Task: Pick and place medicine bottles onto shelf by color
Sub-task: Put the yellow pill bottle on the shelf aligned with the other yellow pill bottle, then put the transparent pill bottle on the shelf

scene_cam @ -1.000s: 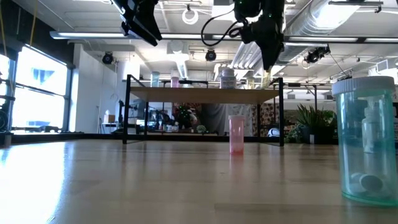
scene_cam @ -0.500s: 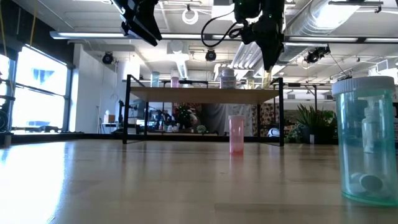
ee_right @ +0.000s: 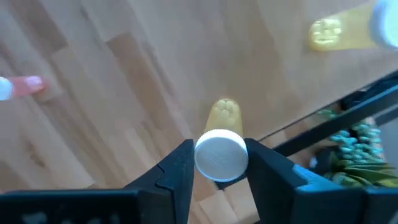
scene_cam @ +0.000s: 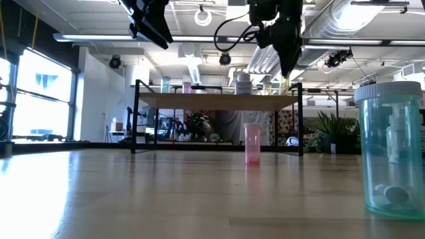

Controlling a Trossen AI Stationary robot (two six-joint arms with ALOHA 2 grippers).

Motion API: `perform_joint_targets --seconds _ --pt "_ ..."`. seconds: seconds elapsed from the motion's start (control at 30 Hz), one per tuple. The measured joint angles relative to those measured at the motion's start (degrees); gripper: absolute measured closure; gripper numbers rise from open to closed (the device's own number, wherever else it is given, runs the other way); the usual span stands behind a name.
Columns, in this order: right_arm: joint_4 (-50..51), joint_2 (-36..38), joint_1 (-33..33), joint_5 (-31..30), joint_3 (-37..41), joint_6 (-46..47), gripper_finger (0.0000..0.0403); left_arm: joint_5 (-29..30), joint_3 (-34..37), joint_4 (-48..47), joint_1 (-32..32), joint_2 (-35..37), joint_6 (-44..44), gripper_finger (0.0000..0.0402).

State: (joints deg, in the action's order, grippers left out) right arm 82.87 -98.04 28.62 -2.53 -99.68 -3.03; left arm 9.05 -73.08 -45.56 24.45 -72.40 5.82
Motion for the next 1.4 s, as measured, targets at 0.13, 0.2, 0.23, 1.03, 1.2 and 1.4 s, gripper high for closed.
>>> perform_joint_targets --seconds 0.13,0.2,0.23,1.03,1.2,1.4 --pt "-0.40 0.00 0.00 -3.29 0.00 -0.04 0.0260 -0.03 0.00 0.00 0.00 0.00 0.00 0.0216" --pt "-0.90 0.00 0.02 -3.55 0.00 -0.04 0.0252 -0.35 0.00 0.00 0.00 0.00 0.00 0.0216" --pt "-1.10 0.02 0.02 -3.56 0.00 -0.04 0.0249 -0.75 0.00 0.00 0.00 0.00 -0.03 0.0216" --pt "-3.81 0.11 0.24 -3.54 -11.10 -1.90 0.0233 -9.25 0.00 -12.13 -3.34 0.00 11.99 0.0153" --pt "-4.58 0.08 0.88 -3.58 -13.31 -2.02 0.0233 -7.58 2.31 -14.43 -10.67 0.18 15.36 0.0155" --pt "-4.70 0.08 1.73 -3.60 -14.65 -0.41 0.0233 -7.47 6.58 -14.94 -20.50 0.37 23.39 0.0154"
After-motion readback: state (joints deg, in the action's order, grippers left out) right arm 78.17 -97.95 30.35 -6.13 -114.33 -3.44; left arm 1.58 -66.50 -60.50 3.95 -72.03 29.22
